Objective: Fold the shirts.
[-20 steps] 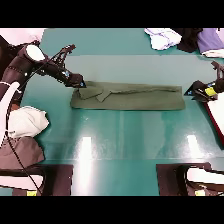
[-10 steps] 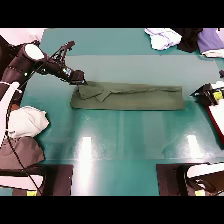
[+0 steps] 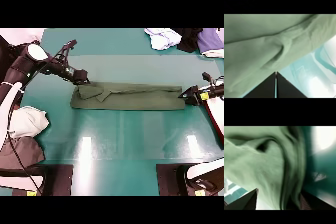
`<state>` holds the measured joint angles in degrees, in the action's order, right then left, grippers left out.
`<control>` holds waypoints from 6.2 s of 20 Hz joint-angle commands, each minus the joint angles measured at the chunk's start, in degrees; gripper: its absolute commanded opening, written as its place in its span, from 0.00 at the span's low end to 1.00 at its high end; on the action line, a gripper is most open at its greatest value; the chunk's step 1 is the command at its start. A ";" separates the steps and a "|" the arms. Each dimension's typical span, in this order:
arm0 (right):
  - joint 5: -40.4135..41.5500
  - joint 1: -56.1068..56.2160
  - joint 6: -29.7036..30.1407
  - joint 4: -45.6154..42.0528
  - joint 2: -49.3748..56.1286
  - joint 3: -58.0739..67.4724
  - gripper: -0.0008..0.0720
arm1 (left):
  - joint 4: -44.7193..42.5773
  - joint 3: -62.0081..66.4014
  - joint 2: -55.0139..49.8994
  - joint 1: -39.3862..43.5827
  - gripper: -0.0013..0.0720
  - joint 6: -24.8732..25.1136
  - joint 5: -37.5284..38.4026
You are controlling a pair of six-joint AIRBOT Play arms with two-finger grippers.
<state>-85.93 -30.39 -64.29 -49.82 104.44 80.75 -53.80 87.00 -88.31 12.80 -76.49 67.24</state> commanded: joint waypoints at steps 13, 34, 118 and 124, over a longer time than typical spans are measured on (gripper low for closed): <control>-0.94 9.94 5.27 16.85 -13.88 -0.02 0.04 | -1.44 3.06 -14.80 18.16 0.06 -7.72 -18.12; 0.28 37.53 -10.78 5.68 -24.02 20.70 0.04 | -9.14 31.36 -21.31 17.25 0.06 -4.26 8.02; 26.43 -17.46 -3.96 12.11 -33.05 -3.96 0.03 | -16.50 24.59 5.22 -6.93 0.06 -4.66 19.41; 25.86 -20.20 1.03 15.30 -31.19 -1.73 0.03 | -16.26 24.59 5.20 -5.99 0.06 -6.12 18.97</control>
<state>-59.92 -48.80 -65.95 -36.23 72.73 77.38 -70.19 111.61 -83.13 6.26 -82.00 86.59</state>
